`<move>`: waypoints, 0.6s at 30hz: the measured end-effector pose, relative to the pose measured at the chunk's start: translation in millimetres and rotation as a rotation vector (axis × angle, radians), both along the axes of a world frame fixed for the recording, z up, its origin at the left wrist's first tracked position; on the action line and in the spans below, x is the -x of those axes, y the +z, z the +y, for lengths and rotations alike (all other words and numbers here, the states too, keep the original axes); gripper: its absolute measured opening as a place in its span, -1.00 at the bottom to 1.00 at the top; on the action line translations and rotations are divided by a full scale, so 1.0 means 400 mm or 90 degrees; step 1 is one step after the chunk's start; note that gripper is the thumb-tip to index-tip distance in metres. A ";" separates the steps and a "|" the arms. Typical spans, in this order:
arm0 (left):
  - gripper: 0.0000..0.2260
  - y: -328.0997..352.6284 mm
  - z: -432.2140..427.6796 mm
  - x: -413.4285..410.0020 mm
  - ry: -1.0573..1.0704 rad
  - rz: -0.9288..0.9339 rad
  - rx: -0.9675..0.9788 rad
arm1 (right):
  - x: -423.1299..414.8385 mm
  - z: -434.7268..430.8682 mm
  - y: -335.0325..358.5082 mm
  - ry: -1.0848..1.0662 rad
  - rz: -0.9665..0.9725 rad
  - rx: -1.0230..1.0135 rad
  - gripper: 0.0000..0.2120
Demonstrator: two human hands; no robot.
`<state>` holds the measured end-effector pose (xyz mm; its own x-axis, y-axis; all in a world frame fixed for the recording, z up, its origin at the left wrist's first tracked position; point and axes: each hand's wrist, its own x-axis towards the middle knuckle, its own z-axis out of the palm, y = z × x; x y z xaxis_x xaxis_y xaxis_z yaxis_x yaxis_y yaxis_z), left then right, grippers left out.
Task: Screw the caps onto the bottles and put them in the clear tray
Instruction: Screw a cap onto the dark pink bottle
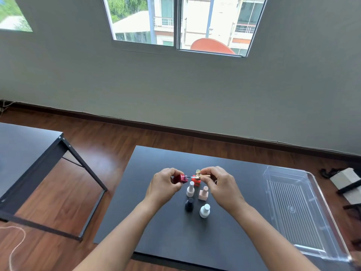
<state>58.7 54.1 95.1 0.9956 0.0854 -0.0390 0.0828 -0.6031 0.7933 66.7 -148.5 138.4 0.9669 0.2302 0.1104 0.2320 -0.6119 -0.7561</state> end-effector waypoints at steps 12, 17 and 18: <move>-0.86 0.017 -0.015 0.005 -0.011 -0.016 -0.030 | -0.001 0.002 0.006 0.006 -0.039 0.030 -0.89; -0.87 0.022 -0.012 0.002 -0.011 -0.025 -0.033 | -0.002 0.003 0.013 0.000 -0.055 0.040 -0.88; -0.87 0.023 -0.011 0.001 -0.010 -0.026 -0.033 | -0.002 0.003 0.014 0.001 -0.058 0.043 -0.88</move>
<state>58.5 49.8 104.1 0.9974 0.0712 0.0056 0.0417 -0.6443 0.7636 67.6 -147.2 143.9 0.9534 0.2407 0.1817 0.2981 -0.6600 -0.6896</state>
